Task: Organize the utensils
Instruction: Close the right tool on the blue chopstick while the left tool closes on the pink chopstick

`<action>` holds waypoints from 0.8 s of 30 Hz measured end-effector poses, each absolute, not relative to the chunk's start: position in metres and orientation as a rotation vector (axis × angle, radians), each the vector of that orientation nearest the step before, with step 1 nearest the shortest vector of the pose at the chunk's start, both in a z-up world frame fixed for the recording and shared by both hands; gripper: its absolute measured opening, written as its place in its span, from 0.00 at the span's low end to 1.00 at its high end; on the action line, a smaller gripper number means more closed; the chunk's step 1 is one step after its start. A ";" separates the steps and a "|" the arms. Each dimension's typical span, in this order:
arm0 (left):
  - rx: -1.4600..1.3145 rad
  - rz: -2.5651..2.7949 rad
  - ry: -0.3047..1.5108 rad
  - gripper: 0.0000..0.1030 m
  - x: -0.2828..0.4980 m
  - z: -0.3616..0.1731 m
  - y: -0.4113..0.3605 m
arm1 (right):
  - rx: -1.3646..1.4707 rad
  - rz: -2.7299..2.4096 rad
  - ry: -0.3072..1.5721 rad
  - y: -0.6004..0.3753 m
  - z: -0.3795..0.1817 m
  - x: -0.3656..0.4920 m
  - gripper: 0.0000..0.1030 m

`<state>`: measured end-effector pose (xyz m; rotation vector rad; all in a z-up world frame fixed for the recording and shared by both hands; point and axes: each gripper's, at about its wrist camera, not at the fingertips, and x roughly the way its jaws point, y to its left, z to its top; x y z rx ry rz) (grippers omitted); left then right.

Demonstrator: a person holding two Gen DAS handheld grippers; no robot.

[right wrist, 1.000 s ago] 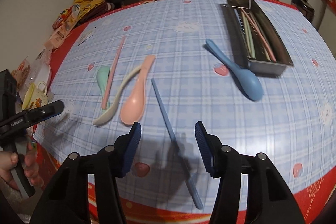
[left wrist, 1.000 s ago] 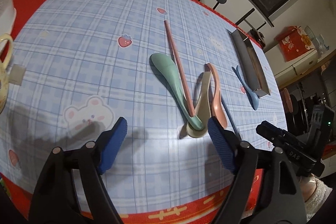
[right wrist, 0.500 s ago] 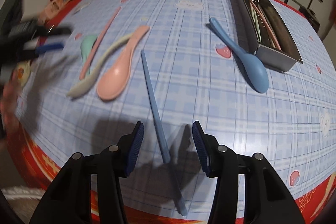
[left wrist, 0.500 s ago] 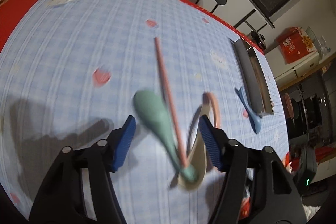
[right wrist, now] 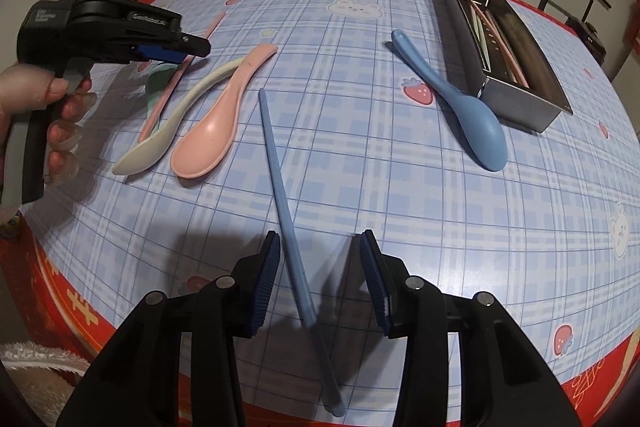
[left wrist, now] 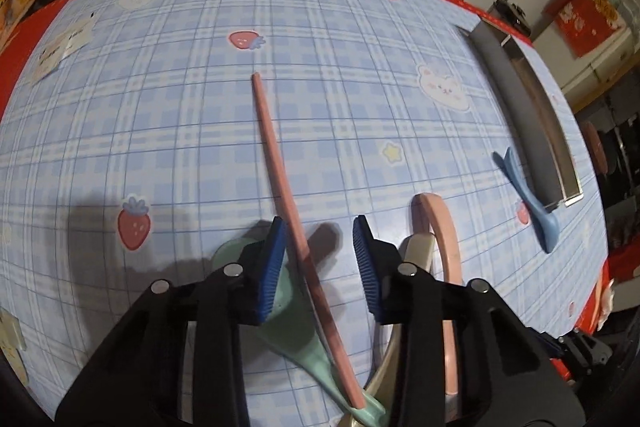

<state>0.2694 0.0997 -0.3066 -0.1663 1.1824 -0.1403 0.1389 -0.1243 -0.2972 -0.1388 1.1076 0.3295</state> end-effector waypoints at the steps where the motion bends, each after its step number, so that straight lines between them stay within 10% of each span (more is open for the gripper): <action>1: -0.136 -0.139 1.185 0.36 0.270 -0.308 0.095 | -0.153 0.327 1.103 -0.124 -0.297 0.138 0.35; 13: -0.023 -0.090 1.157 0.35 0.270 -0.311 0.075 | -0.100 0.301 1.109 -0.137 -0.298 0.144 0.09; 17: 0.016 -0.044 1.148 0.15 0.268 -0.312 0.076 | -0.035 0.299 1.113 -0.144 -0.298 0.145 0.07; 24: -0.081 -0.115 1.140 0.10 0.264 -0.302 0.088 | 0.066 0.296 1.139 -0.154 -0.298 0.147 0.06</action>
